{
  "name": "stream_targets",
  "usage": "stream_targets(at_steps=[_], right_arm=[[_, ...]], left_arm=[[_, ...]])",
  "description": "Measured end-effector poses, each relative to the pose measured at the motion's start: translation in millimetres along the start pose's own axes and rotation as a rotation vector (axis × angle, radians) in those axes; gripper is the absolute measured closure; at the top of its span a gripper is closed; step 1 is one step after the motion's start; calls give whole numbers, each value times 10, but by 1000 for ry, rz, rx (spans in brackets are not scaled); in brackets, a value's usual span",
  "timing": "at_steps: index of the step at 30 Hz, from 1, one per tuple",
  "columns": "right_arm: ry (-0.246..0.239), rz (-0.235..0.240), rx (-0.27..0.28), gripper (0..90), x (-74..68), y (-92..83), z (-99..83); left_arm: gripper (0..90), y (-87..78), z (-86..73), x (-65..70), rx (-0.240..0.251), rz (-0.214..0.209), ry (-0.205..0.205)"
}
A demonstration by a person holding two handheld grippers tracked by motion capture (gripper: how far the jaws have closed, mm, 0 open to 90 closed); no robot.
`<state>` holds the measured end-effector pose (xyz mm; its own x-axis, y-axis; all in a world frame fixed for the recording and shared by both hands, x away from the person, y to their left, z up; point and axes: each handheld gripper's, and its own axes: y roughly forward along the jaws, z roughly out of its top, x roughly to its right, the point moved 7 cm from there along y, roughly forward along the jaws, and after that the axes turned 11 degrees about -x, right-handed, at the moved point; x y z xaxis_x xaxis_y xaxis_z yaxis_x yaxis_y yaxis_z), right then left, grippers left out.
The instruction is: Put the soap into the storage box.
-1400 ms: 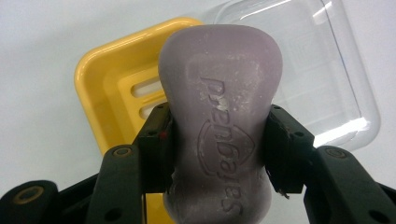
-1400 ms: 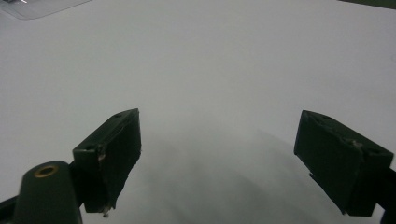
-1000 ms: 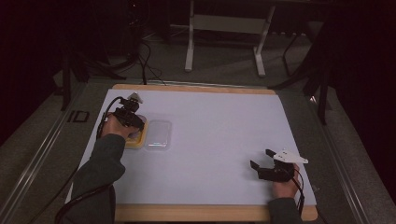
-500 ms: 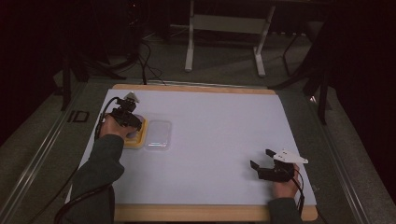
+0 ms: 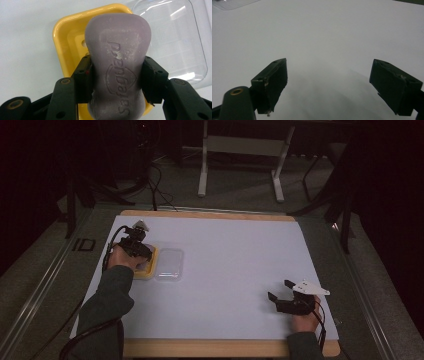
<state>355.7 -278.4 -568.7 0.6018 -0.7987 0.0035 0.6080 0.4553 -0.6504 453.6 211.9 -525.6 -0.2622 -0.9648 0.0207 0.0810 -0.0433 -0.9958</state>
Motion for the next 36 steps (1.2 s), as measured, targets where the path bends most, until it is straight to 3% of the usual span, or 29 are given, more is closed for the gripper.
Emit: stream_targets(at_steps=[17, 36], right_arm=[[-1, 0, 0, 145, -1, 0, 0], [-2, 0, -1, 145, -1, 1, 0]], left_arm=[[500, 113, -24, -28, -13, 5, -40], [500, 243, -33, -20, -44, 11, -53]])
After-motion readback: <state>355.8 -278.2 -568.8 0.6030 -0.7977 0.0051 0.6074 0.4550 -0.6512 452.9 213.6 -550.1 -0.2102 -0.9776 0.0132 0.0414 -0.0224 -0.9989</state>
